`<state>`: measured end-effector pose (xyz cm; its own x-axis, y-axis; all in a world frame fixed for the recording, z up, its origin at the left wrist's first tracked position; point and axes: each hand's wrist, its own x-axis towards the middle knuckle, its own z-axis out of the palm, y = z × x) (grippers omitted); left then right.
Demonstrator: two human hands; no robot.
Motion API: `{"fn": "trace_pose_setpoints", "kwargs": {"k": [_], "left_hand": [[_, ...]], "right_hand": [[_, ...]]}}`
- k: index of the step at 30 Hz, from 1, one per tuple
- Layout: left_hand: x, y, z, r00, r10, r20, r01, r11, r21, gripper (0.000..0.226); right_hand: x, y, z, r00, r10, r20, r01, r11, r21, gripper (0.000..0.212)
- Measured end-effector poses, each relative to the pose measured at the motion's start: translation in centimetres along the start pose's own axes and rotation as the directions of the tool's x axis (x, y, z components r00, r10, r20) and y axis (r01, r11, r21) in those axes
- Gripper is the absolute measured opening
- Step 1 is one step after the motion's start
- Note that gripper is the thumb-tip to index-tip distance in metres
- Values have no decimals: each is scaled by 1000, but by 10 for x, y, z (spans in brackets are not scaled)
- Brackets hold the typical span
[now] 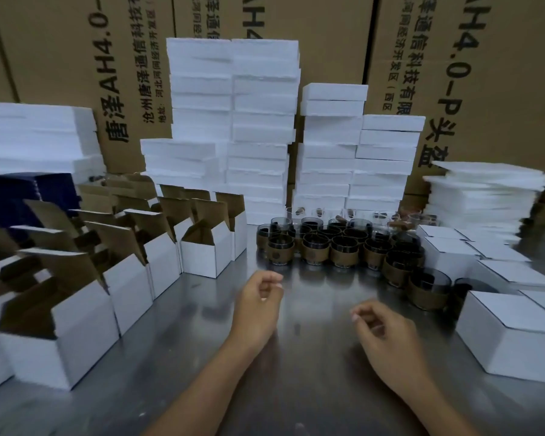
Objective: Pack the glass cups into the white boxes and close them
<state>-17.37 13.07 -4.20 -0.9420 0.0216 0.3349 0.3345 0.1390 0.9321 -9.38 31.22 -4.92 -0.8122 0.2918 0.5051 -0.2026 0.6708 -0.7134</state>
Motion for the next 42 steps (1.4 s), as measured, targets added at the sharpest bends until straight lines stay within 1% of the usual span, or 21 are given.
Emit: {"fn": "trace_pose_setpoints", "kwargs": {"k": [3,6,8,10,12,13,15,19,21,23,27,28,30,31,33,35,36,37,40,41,42], "left_hand": [[24,-4,-24,998,19,-56,-12,992,122,20],[50,-10,-49,990,-15,-143,52,966,255,13],[66,-13,-62,984,-36,-177,98,929,357,29],[77,-14,-70,987,-68,-147,128,886,446,48],[83,-17,-73,991,-95,-96,132,832,540,61],[85,-18,-74,993,-98,-66,118,790,601,62],[87,-20,-74,996,-83,-38,86,703,706,55],[88,-21,-73,998,28,-49,22,611,792,34],[85,-17,-71,996,90,-17,-38,576,816,26],[79,-10,-67,987,159,33,-113,528,842,23],[57,12,-43,920,371,126,-290,429,855,20],[49,19,-35,908,396,134,-312,429,848,19],[33,31,-17,900,415,133,-337,471,815,17],[23,35,-7,890,433,144,-360,473,804,17],[3,40,11,845,501,187,-428,422,799,18],[-17,46,25,808,549,216,-478,394,785,19],[-24,48,30,799,555,231,-495,389,777,20],[-29,50,35,792,559,246,-510,383,770,21],[-36,50,43,773,572,276,-549,384,742,24],[-37,49,45,771,573,278,-558,398,728,23],[-39,48,46,767,578,278,-568,412,712,23]], "right_hand": [[1,1,2,1000,8,4,-8,1000,2,27],[3,2,4,1000,8,10,-8,1000,-4,26],[5,3,4,1000,3,26,-3,1000,-17,26],[6,3,5,999,-6,47,7,999,-31,26],[7,3,6,998,-21,51,23,999,-46,26],[7,3,6,999,-26,47,29,998,-52,26],[8,5,6,999,-25,41,27,998,-56,25],[9,8,7,999,-12,51,15,998,-56,24],[10,9,7,999,-12,53,15,998,-56,23],[10,9,7,999,-19,50,22,998,-53,22],[9,9,6,999,-35,34,37,999,-37,23],[9,8,6,999,-35,34,36,999,-35,23],[9,8,5,999,-28,45,30,999,-31,24],[9,8,4,999,-24,49,25,999,-27,24],[10,7,4,999,-15,42,17,999,-28,22],[9,6,3,1000,-6,30,7,1000,-24,20],[9,6,3,999,-6,33,6,1000,-11,24],[8,6,4,999,-6,51,6,1000,8,35],[6,10,4,984,5,179,-24,995,101,83],[6,11,3,975,2,221,-34,990,139,94],[7,12,4,965,-8,263,-40,983,177,101]]}}
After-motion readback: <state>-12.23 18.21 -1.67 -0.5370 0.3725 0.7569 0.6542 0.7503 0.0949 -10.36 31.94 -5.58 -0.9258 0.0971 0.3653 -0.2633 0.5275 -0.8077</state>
